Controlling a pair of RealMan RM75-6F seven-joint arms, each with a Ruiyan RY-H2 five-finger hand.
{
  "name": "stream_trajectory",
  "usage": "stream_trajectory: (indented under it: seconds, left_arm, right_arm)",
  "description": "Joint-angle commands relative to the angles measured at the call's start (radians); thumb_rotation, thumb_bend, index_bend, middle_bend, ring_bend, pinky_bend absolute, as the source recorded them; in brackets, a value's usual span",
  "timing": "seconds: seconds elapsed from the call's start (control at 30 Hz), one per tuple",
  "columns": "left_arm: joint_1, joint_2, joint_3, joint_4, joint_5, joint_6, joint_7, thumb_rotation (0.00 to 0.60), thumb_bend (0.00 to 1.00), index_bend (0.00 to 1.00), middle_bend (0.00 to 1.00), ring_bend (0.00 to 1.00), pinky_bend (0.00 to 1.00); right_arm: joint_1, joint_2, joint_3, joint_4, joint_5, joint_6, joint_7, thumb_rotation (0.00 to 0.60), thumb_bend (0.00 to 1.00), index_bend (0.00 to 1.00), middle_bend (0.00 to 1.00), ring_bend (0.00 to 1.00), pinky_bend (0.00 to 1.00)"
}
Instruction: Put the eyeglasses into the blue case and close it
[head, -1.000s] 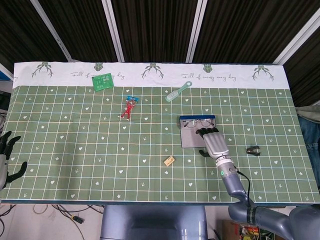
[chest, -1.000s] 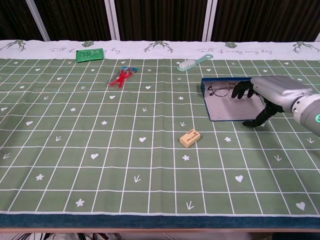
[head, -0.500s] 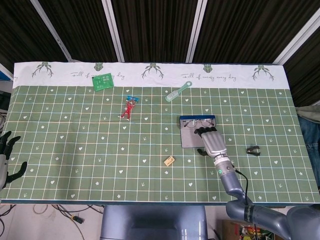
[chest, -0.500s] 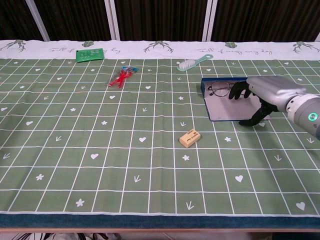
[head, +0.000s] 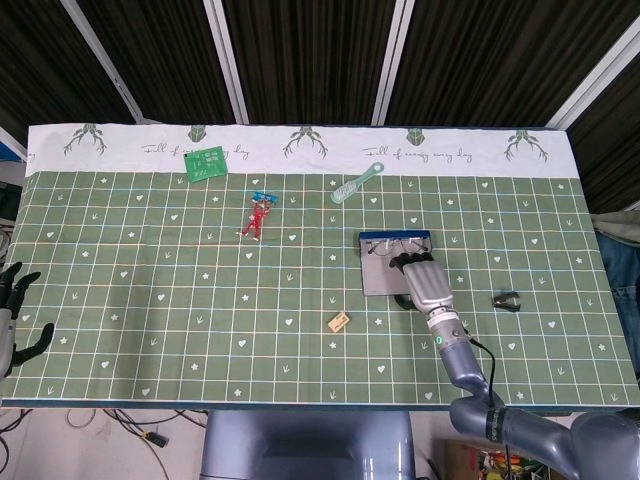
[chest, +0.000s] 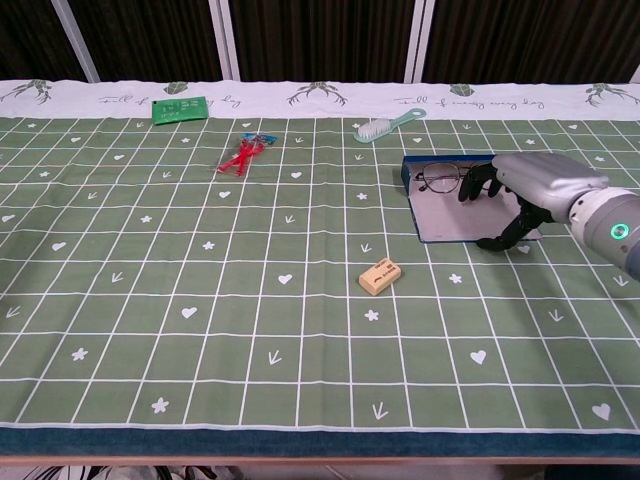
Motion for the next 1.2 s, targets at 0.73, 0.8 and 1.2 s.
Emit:
stream_trajectory:
  seconds: [0.73, 0.8, 1.2]
  left_arm:
    - [0.001, 0.0, 0.0, 0.001, 0.001, 0.003, 0.0, 0.6, 0.35, 0.14, 0.0, 0.0, 0.0]
    - [0.001, 0.0, 0.0, 0.001, 0.002, 0.003, 0.0, 0.6, 0.35, 0.14, 0.0, 0.0, 0.0]
    - [0.002, 0.002, -0.001, 0.001, -0.001, 0.004, -0.005, 0.6, 0.35, 0.14, 0.0, 0.0, 0.0]
  right_arm:
    - [0.02, 0.004, 0.035, 0.008, -0.011, -0.006, 0.009, 0.6, 0.49, 0.39, 0.32, 0.3, 0.25]
    - [0.029, 0.003, 0.047, 0.018, -0.007, -0.012, 0.011, 0.6, 0.49, 0.39, 0.32, 0.3, 0.25]
    - [0.08, -0.018, 0.093, 0.127, 0.012, -0.06, 0.05, 0.6, 0.49, 0.42, 0.33, 0.31, 0.25]
